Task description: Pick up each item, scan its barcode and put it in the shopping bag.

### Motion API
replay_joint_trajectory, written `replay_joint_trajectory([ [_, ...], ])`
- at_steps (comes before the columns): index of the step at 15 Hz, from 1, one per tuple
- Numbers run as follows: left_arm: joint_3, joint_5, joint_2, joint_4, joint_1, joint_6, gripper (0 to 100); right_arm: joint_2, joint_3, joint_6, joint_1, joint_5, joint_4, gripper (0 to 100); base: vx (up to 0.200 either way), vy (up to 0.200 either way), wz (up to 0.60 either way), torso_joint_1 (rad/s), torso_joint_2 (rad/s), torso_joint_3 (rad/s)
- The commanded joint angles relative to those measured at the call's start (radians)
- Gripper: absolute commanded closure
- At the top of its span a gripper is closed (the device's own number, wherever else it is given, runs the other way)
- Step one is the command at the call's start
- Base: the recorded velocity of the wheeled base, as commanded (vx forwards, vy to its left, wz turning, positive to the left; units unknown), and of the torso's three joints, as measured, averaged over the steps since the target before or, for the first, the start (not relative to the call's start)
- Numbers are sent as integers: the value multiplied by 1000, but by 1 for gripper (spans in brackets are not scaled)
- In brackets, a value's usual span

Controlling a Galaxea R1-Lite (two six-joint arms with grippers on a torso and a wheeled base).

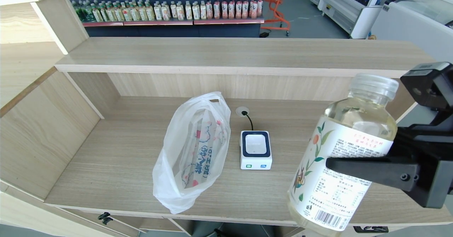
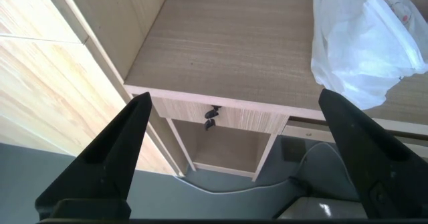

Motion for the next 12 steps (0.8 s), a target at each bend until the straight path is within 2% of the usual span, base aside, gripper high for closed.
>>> replay_joint_trajectory([
  [1,0,0,0,0,0,0,0,6,0,0,7,0,0,100,0,0,0,0,0,0],
  [12,0,0,0,0,0,0,0,12,-2,-2,4,-4,-2,100,0,0,0,0,0,0],
])
